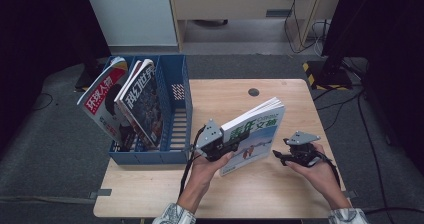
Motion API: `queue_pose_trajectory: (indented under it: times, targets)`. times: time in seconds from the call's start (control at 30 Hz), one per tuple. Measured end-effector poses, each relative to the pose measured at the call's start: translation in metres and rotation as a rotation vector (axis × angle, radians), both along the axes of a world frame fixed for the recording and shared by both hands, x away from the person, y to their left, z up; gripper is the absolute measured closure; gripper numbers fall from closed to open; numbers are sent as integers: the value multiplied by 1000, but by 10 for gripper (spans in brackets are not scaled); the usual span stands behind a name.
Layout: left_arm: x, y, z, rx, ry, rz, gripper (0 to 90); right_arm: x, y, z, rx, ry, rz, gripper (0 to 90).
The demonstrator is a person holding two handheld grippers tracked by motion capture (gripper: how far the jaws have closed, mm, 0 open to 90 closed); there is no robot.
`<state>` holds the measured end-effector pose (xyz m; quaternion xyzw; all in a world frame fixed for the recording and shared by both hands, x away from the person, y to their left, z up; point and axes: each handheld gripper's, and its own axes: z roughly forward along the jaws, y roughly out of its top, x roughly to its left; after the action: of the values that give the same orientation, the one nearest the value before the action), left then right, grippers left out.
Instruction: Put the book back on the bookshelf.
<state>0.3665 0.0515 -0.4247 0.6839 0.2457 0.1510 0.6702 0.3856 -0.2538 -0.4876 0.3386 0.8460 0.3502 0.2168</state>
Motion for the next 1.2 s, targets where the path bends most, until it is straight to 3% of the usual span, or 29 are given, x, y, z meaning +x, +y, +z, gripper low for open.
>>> queue_pose_trajectory:
  times: [0.43, 0.8, 1.2]
  targets:
    - [-1, 3, 8, -16, -8, 20, 732, 2, -2, -4, -12, 16, -23, 359]
    - [-1, 9, 13, -33, -12, 34, 733, 6, -6, -14, -3, 97, -47, 223]
    - [-2, 16, 21, -53, -21, 50, 733, 8, -7, -24, -5, 142, -52, 187]
